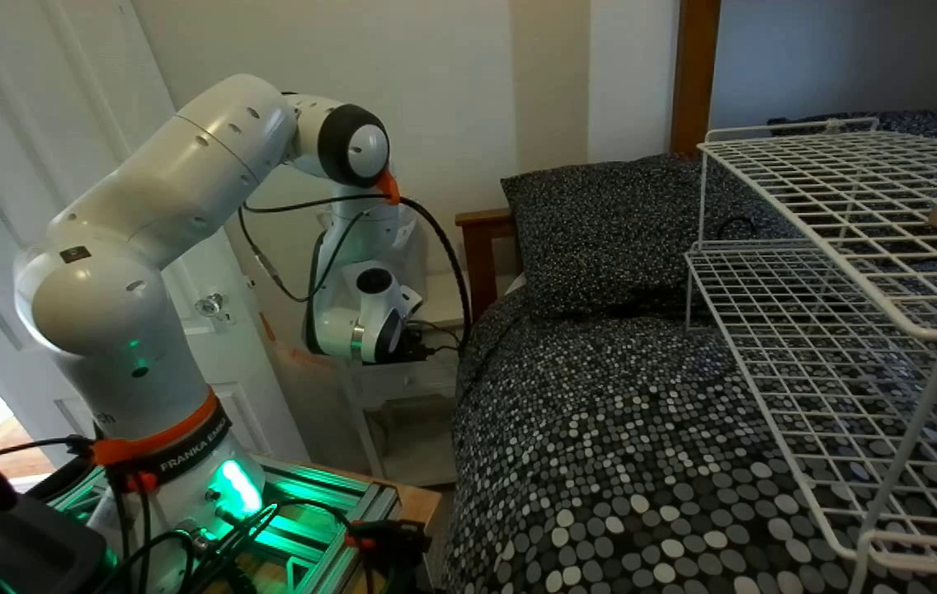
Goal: Open the topmost drawer on the white cabinet
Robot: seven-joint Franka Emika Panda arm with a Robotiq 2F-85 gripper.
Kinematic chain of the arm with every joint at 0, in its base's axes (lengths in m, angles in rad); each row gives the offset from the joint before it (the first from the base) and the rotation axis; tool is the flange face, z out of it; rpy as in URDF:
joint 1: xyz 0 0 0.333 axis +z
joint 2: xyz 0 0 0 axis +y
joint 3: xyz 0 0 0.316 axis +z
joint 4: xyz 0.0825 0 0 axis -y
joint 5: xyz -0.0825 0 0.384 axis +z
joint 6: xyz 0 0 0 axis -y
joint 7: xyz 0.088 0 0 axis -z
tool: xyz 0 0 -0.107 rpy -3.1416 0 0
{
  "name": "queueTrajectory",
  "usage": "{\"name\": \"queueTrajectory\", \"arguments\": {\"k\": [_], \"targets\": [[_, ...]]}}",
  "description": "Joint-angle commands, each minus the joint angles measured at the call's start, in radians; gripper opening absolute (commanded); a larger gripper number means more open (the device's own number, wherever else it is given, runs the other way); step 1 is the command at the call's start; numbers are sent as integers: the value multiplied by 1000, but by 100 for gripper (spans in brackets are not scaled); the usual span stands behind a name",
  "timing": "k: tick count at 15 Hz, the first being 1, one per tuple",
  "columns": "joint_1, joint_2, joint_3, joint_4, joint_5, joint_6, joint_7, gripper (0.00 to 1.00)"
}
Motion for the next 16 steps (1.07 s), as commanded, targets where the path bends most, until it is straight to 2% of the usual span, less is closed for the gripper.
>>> {"name": "queueTrajectory", "arguments": {"k": [1, 6, 8, 12, 16], "targets": [[51, -65, -47, -48, 5, -56, 83, 6], [108, -174, -109, -138, 45, -192, 95, 6], [96, -208, -114, -167, 39, -273, 89, 6], [40, -286, -83, -242, 43, -446, 59, 6], [12, -329, -76, -284, 74, -527, 10, 6]]}}
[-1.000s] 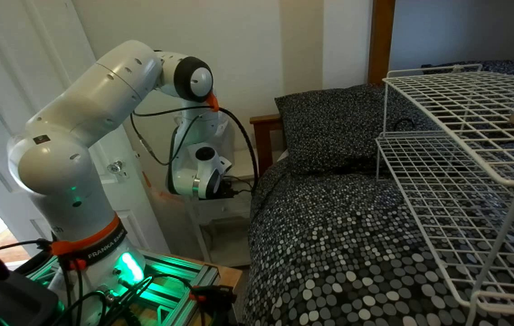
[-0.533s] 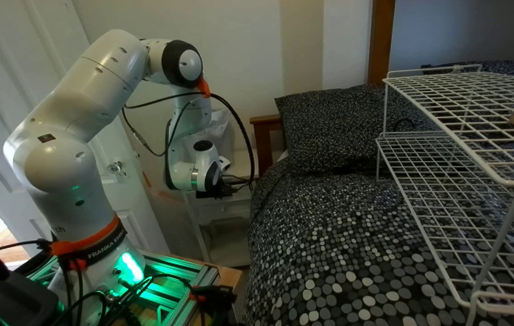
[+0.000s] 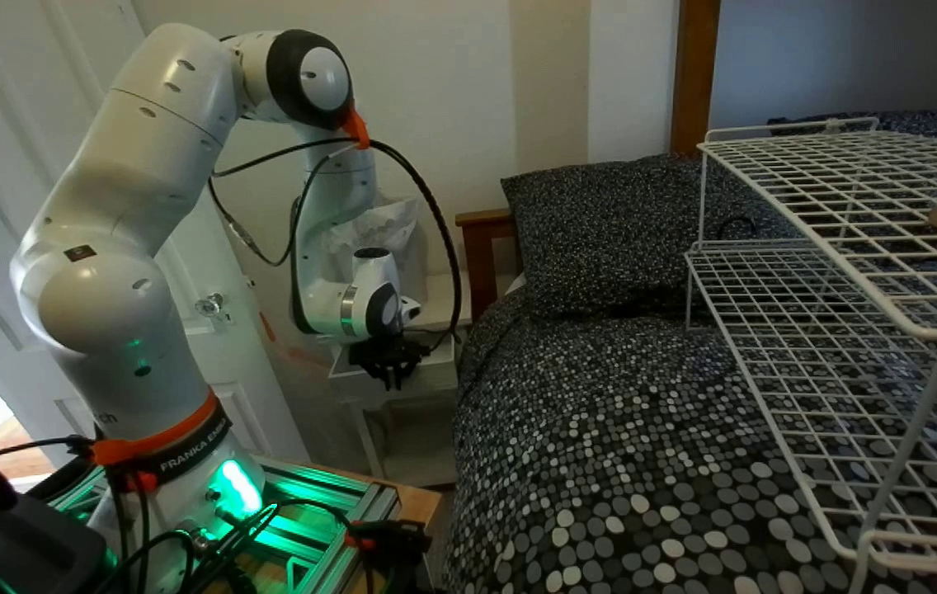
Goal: Open the topmost drawer on the white cabinet
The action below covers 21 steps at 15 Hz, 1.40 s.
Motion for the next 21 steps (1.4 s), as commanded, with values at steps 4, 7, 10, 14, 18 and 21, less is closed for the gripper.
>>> {"name": "queueTrajectory", "arguments": {"k": [4, 7, 10, 14, 18, 21], "targets": [[-19, -61, 2, -65, 66, -89, -86, 6], [-24, -53, 13, -55, 81, -90, -104, 48], [-32, -61, 31, -60, 102, -127, -124, 69], [-78, -104, 108, -95, 134, -138, -133, 99], [-135, -264, 210, -188, 216, -188, -78, 100], [-180, -423, 289, -228, 353, -284, -31, 100]]}}
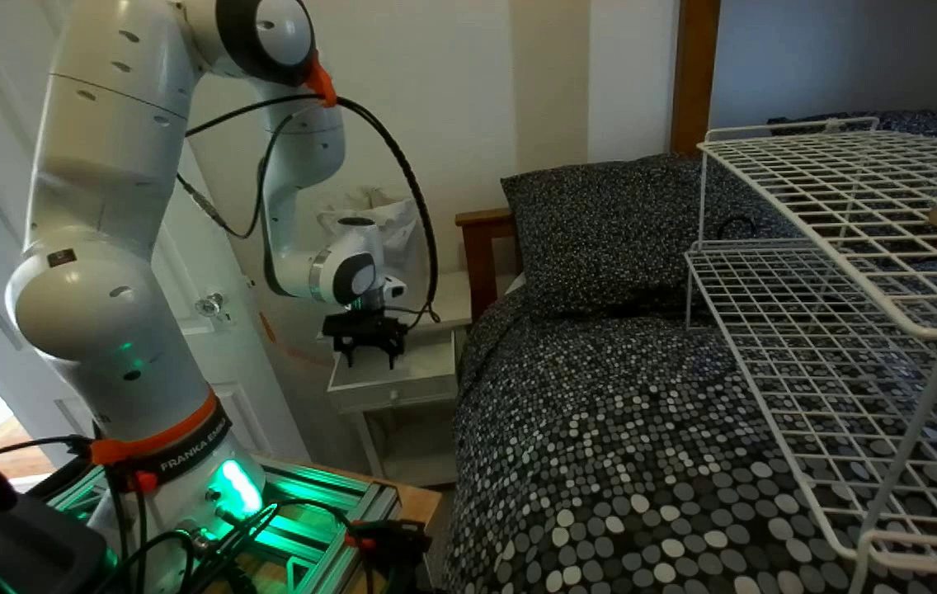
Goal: Open the topmost drawer on the white cabinet
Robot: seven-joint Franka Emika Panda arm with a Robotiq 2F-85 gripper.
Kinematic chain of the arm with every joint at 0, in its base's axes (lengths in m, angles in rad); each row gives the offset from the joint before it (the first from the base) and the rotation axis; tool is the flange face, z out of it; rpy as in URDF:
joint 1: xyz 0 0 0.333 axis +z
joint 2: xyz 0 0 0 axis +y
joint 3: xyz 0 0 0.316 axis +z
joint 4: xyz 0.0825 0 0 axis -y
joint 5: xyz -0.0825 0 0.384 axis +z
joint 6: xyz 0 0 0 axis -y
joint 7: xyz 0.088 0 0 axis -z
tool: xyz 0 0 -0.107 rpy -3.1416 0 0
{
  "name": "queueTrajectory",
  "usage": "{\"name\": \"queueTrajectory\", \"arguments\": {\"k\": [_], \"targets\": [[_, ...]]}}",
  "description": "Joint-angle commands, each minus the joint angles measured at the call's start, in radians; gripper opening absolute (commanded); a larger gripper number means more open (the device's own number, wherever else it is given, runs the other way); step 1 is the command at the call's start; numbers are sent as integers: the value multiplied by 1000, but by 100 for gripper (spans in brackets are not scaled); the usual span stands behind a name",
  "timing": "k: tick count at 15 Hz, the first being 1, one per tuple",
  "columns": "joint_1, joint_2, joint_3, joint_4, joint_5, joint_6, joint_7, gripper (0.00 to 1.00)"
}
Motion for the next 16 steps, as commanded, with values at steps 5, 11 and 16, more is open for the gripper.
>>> {"name": "queueTrajectory", "arguments": {"k": [5, 11, 16], "targets": [[72, -478, -30, -82, 311, -326, 110, 100], [284, -780, -297, -72, 330, -617, 115, 100], [346, -799, -371, -44, 294, -638, 113, 100]]}}
